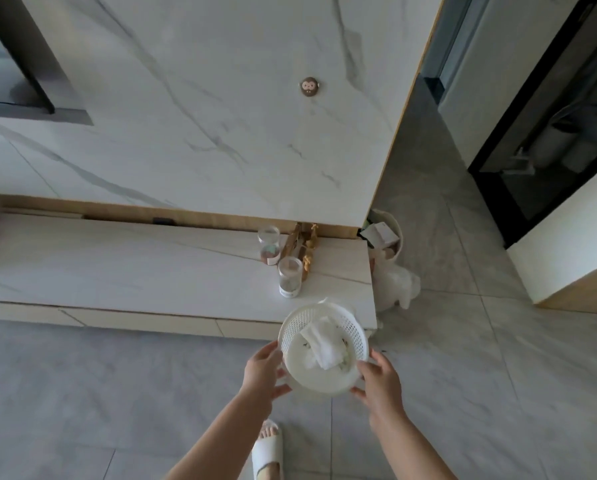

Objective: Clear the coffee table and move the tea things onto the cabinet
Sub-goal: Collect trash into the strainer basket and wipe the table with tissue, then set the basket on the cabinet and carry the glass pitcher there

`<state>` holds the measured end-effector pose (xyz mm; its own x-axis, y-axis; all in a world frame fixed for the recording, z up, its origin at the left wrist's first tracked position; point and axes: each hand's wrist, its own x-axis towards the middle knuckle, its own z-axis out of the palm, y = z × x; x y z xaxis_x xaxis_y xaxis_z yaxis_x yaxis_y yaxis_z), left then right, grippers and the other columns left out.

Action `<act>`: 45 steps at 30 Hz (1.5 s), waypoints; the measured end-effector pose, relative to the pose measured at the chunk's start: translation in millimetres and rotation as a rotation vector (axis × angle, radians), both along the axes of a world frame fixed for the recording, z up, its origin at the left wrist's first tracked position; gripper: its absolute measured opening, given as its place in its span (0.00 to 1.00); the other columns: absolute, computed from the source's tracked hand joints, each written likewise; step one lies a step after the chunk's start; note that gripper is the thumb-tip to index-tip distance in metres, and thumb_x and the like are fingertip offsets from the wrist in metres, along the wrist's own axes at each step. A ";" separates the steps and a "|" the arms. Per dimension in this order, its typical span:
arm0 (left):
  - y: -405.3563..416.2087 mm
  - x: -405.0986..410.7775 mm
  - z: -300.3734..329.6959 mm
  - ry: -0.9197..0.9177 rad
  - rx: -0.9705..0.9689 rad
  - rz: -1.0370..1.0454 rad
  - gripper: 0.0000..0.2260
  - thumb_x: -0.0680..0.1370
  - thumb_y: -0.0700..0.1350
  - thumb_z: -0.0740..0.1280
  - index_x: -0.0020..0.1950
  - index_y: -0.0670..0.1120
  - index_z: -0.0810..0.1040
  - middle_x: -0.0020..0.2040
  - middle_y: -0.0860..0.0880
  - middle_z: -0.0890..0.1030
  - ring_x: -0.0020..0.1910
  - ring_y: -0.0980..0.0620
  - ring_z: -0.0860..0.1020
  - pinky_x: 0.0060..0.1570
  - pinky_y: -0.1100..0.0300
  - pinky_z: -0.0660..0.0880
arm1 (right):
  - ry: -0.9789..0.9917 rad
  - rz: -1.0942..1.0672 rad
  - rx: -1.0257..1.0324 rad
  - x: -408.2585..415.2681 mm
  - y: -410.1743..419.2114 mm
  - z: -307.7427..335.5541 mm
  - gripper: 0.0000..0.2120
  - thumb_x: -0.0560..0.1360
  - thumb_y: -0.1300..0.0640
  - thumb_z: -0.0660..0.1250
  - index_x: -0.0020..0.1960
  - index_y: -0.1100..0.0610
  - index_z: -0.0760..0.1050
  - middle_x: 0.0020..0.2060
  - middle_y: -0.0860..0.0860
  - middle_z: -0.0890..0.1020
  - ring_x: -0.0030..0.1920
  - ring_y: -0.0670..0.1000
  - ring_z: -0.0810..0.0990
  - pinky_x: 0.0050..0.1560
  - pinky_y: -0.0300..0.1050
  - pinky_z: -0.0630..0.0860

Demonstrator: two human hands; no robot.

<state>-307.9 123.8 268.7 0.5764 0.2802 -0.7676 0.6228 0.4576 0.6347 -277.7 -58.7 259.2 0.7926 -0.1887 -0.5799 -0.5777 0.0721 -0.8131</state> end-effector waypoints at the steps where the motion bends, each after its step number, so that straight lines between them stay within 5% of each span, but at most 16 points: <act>1: 4.5 14.7 -4.1 0.015 -0.004 -0.017 0.12 0.79 0.41 0.64 0.61 0.49 0.77 0.49 0.44 0.80 0.49 0.44 0.77 0.49 0.47 0.79 | 0.010 -0.019 0.004 12.5 4.0 -3.5 0.13 0.75 0.65 0.63 0.56 0.52 0.72 0.45 0.50 0.78 0.45 0.51 0.78 0.38 0.48 0.79; 12: 14.6 164.0 -83.1 0.114 -0.007 -0.098 0.14 0.79 0.43 0.61 0.65 0.50 0.73 0.59 0.43 0.78 0.60 0.43 0.76 0.58 0.45 0.77 | 0.143 -0.121 -0.043 151.3 18.1 -91.9 0.12 0.73 0.66 0.64 0.55 0.57 0.75 0.50 0.54 0.79 0.51 0.55 0.78 0.38 0.48 0.80; 18: -3.9 228.0 -147.2 0.224 -0.064 -0.014 0.17 0.80 0.42 0.61 0.69 0.51 0.70 0.61 0.41 0.77 0.61 0.42 0.75 0.56 0.49 0.77 | 0.211 -0.081 -0.115 230.9 8.4 -155.9 0.09 0.73 0.67 0.65 0.45 0.53 0.72 0.48 0.53 0.78 0.48 0.53 0.78 0.40 0.49 0.79; 25: -16.0 290.2 -219.3 0.283 -0.147 0.108 0.18 0.79 0.40 0.63 0.68 0.52 0.71 0.63 0.43 0.76 0.63 0.44 0.74 0.57 0.49 0.77 | 0.268 -0.091 -0.126 297.0 0.4 -230.6 0.10 0.73 0.69 0.65 0.52 0.62 0.72 0.53 0.58 0.78 0.53 0.56 0.79 0.43 0.49 0.79; 37: -30.0 325.1 -275.2 0.312 -0.184 0.160 0.18 0.80 0.38 0.60 0.68 0.50 0.71 0.56 0.49 0.76 0.59 0.47 0.74 0.56 0.51 0.76 | 0.368 -0.069 -0.194 331.2 -4.0 -284.1 0.09 0.74 0.69 0.63 0.53 0.62 0.72 0.50 0.56 0.76 0.54 0.57 0.77 0.44 0.50 0.80; 45: -29.5 311.3 -260.9 0.306 -0.075 -0.041 0.21 0.78 0.41 0.64 0.72 0.48 0.67 0.62 0.47 0.74 0.57 0.49 0.73 0.56 0.53 0.74 | 0.339 0.023 -0.267 322.9 1.3 -276.7 0.08 0.74 0.67 0.64 0.52 0.61 0.71 0.48 0.53 0.78 0.50 0.53 0.77 0.48 0.49 0.78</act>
